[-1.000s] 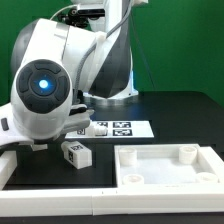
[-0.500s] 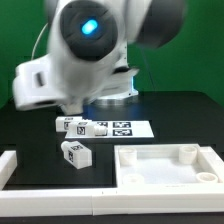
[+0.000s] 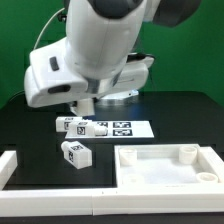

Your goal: Assemble one leg

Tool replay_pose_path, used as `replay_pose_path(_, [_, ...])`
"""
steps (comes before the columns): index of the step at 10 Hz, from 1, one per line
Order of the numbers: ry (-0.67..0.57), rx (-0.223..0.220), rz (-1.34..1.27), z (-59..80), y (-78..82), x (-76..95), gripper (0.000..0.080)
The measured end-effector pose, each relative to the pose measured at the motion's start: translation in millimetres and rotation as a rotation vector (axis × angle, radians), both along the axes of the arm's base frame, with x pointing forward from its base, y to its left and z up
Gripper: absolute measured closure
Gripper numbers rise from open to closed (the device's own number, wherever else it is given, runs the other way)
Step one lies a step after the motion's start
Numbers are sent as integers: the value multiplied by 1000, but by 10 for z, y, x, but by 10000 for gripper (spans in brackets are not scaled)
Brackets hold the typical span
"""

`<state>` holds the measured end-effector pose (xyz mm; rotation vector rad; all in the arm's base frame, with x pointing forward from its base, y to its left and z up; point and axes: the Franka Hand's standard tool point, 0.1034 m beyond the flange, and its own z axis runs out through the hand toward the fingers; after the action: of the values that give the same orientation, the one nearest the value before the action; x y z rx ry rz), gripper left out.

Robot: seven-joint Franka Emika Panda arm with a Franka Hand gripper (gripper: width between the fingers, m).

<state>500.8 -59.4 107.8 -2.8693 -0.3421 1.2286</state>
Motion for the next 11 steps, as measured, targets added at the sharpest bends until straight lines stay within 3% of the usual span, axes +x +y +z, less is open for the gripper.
replay_pose_path(1, [-56, 20, -71, 56, 190, 86, 514])
replay_pose_path(3, [-205, 36, -249, 178, 649, 519, 514])
replay_pose_path(4, [-259, 16, -311, 288, 779, 727, 514])
replay_pose_path(5, [-348, 30, -333, 341, 783, 918, 512])
replay_pose_path(6, [-425, 41, -360, 386, 677, 940, 512])
replay_pose_path(9, [-603, 39, -373, 371, 664, 985, 512])
replay_pose_path(10, [-700, 31, -390, 363, 692, 1061, 512])
replay_pose_path(11, [-811, 20, -412, 322, 905, 1105, 512])
